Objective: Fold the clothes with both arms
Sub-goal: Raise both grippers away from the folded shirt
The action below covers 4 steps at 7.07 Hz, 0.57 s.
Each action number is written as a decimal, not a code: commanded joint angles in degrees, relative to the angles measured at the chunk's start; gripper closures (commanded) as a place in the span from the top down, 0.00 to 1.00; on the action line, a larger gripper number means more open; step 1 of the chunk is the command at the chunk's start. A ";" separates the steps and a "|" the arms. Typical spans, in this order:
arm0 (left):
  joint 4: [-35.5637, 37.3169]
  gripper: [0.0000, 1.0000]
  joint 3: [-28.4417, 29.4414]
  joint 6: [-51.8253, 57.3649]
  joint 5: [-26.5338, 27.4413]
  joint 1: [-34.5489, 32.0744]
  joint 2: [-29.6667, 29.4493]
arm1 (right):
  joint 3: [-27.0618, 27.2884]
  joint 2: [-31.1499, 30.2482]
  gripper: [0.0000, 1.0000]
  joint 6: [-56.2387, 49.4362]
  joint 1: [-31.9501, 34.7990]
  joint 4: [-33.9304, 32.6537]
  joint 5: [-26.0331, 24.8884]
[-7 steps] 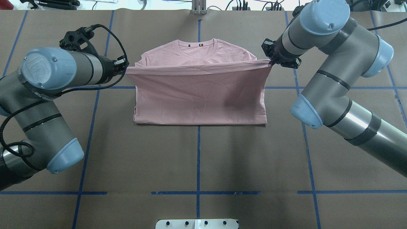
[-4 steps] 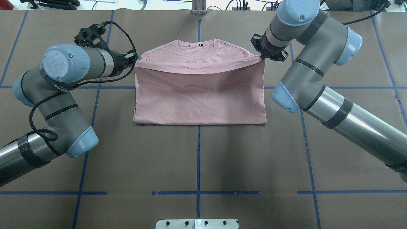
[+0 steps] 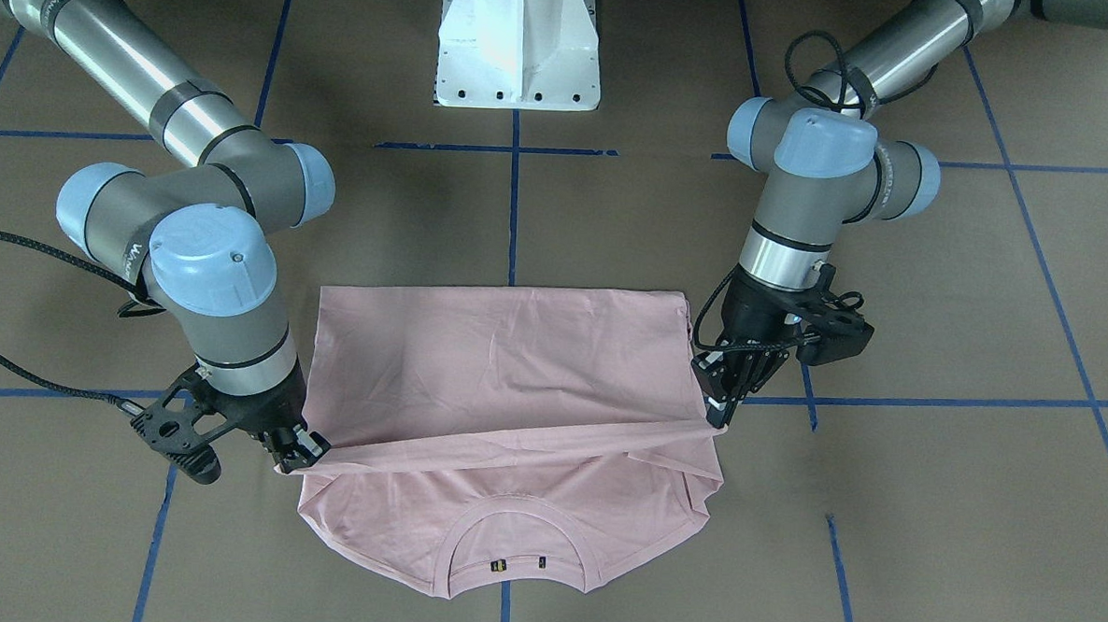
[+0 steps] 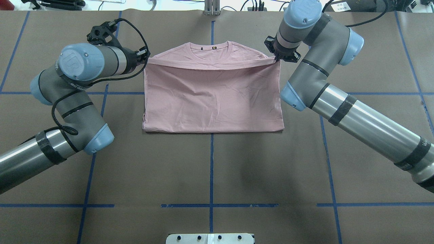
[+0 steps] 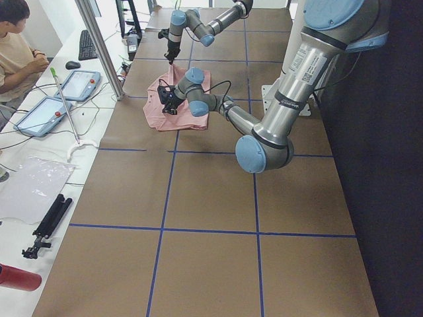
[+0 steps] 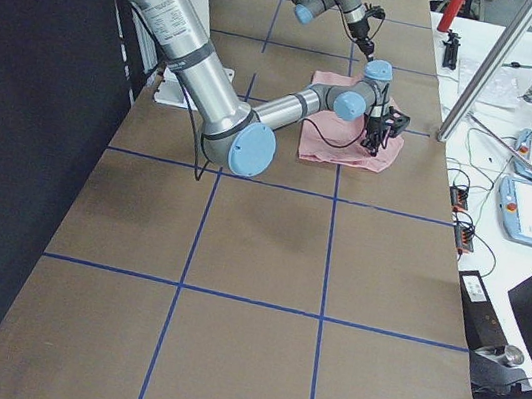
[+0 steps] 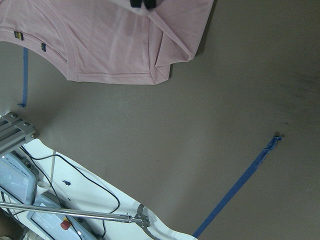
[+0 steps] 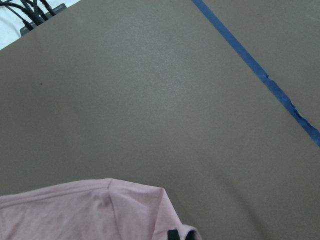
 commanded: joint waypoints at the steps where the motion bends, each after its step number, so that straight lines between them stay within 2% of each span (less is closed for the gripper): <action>1: 0.28 0.00 5.51 10.31 6.28 -0.15 -3.43 | -3.17 1.07 0.00 -0.01 0.01 0.98 -0.04; 4: -0.25 0.00 10.18 11.26 6.95 -0.15 -3.43 | -6.52 3.80 0.00 -0.01 -0.34 0.98 -0.03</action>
